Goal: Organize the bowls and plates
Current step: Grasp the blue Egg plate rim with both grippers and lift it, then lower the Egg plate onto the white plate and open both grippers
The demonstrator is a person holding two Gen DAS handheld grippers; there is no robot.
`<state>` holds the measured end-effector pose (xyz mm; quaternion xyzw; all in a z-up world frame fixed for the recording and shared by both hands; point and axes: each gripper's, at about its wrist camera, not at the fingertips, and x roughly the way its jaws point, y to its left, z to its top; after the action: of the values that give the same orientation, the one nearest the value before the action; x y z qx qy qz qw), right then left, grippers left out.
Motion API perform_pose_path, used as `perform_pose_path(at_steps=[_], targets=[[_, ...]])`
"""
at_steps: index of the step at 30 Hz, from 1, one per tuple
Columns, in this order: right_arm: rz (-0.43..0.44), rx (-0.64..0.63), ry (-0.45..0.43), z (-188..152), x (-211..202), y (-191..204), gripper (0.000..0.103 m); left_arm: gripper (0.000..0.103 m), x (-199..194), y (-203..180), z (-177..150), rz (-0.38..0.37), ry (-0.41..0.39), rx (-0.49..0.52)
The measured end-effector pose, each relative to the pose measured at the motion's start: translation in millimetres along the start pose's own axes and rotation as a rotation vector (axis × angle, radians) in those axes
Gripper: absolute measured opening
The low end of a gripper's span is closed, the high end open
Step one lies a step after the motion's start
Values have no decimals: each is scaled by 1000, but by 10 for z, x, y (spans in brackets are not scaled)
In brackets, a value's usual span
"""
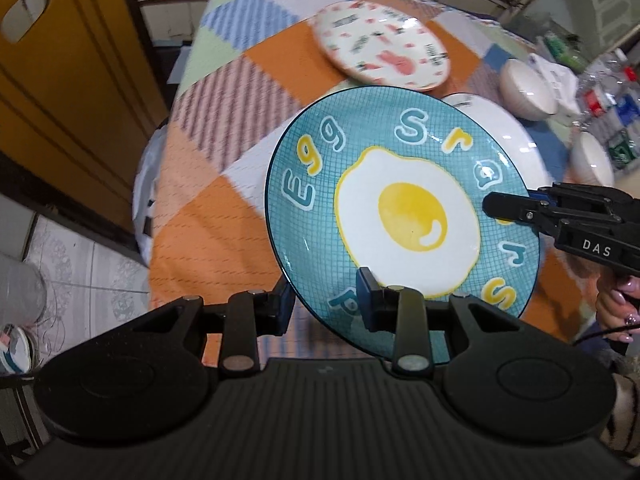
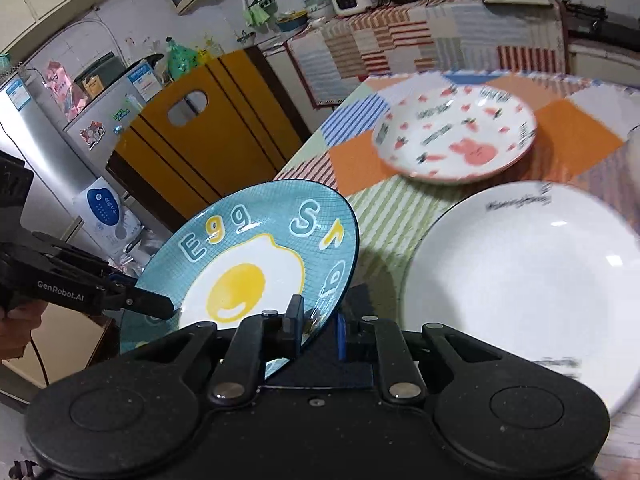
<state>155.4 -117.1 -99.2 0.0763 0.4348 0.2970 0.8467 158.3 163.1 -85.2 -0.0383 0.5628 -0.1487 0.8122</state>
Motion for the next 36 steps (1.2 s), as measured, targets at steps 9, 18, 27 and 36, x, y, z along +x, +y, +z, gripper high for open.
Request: perform_pose_path(at_steps=[9, 18, 27, 36], targets=[[-98, 62, -73, -29, -684, -238, 20, 31, 33, -621, 277, -60, -18, 101], [-189, 171, -98, -184, -896, -732, 20, 31, 494, -1061, 574, -85, 5, 175], [-234, 260, -76, -313, -735, -1099, 21, 31, 978, -1182, 657, -62, -44, 190], [-295, 282, -56, -348, -557, -1203, 21, 31, 1189, -1226, 672, -61, -25, 176]])
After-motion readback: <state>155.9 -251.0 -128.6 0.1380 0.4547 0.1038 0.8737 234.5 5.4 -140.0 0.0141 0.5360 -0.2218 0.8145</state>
